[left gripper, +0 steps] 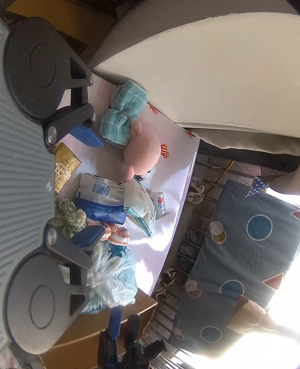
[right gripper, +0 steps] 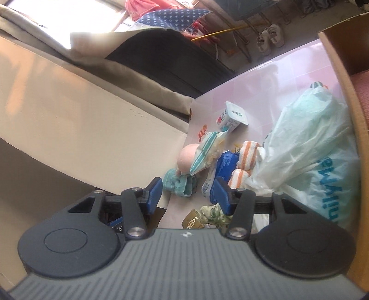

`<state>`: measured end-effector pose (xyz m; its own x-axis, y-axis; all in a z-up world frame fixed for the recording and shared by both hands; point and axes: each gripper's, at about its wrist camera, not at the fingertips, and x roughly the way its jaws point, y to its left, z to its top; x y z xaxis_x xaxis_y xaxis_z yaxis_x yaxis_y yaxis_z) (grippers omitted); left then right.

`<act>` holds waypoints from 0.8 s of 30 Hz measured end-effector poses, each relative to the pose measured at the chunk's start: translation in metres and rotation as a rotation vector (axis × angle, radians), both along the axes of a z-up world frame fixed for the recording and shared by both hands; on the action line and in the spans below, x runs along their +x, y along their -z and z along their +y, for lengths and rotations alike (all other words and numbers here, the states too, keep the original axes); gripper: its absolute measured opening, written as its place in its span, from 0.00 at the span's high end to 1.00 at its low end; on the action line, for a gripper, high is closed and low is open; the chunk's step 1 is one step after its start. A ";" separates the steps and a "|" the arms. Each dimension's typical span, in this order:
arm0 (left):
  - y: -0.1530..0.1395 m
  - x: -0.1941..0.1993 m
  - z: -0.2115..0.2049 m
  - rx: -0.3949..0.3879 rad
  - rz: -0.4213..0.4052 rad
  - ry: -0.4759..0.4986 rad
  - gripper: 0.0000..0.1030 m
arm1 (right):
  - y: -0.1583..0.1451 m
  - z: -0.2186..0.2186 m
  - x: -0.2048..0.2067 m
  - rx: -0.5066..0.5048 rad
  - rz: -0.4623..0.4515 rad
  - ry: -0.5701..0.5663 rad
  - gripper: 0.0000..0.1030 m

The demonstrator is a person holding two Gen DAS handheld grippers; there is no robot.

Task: Organize soft objects
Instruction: 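Return the right gripper to the table and grasp the white cotton-swab packet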

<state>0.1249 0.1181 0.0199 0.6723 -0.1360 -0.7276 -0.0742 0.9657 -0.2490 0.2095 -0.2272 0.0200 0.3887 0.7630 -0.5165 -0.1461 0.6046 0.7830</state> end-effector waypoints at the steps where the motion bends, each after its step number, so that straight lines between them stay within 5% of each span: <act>1: 0.004 0.006 0.003 -0.035 0.016 -0.020 0.29 | 0.000 0.009 0.006 -0.007 0.002 -0.009 0.50; 8: 0.019 0.068 0.017 -0.203 0.090 -0.103 0.36 | 0.006 0.060 0.080 -0.047 0.009 -0.018 0.35; 18: 0.081 0.146 0.007 -0.328 0.290 -0.126 0.36 | 0.088 0.117 0.189 -0.180 0.148 -0.069 0.34; 22: 0.097 0.156 0.003 -0.346 0.322 -0.120 0.39 | 0.119 0.126 0.190 -0.149 0.211 -0.133 0.50; 24: 0.102 0.158 0.000 -0.358 0.324 -0.109 0.48 | 0.127 0.127 0.186 -0.140 0.224 -0.156 0.61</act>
